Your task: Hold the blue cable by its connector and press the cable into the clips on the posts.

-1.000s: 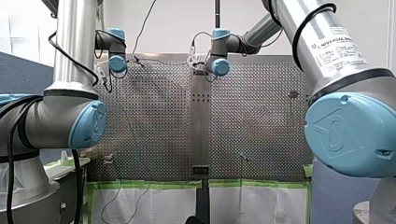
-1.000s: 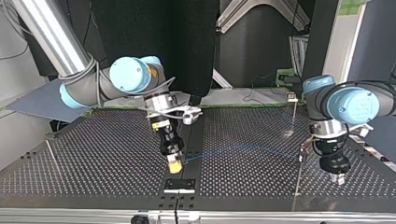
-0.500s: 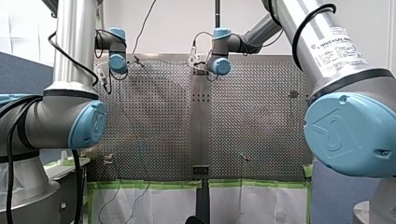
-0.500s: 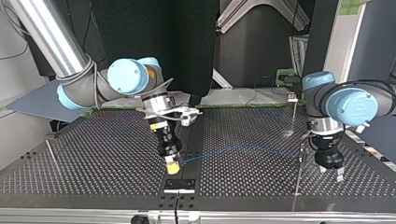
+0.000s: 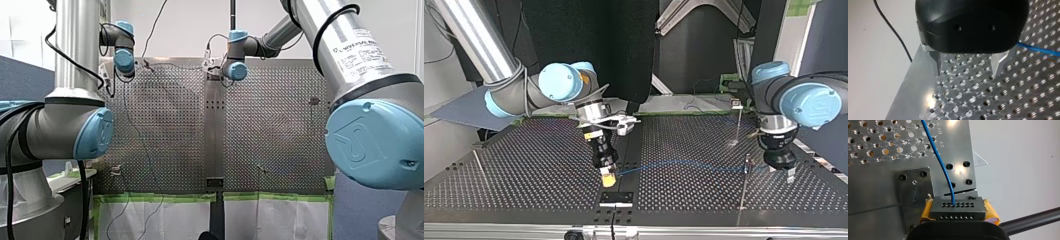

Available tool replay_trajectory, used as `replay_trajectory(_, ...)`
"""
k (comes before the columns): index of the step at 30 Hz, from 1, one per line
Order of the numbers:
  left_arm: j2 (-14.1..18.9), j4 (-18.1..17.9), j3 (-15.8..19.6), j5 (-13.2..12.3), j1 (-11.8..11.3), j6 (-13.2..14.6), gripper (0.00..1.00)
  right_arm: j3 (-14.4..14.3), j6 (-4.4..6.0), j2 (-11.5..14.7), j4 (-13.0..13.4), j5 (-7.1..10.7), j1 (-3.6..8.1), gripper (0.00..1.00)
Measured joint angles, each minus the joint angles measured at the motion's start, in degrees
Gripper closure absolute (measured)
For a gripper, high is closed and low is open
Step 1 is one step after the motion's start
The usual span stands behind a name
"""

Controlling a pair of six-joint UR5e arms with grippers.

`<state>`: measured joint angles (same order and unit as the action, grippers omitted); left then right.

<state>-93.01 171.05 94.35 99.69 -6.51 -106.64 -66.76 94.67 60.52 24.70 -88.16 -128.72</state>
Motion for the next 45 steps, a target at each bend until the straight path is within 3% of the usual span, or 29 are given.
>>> replay_trajectory(6, 2.90, 2.66, 2.81, -2.19, 0.00, -0.16, 0.00, 0.00, -0.01, 0.00, -0.06, 0.00, 0.01, 1.00)
replay_trajectory(14, 6.56, 3.59, 6.84, -6.00, 0.43, -0.55, 0.00, 0.00, -0.08, 0.00, -0.08, 0.00, 0.02, 1.00)
replay_trajectory(19, 7.98, 4.07, 9.29, -6.85, 0.71, -0.66, 0.00, 0.00, -0.09, 0.00, -0.14, 0.06, 0.02, 1.00)
replay_trajectory(33, 14.48, 3.44, 10.02, -7.40, 1.71, -0.78, 0.00, 0.00, -0.25, -0.04, -0.66, 0.02, 0.01, 1.00)
replay_trajectory(45, 15.74, 3.05, 9.99, -10.33, 4.57, 3.86, 0.00, 0.00, -0.26, -0.14, -1.13, -0.23, 0.08, 1.00)
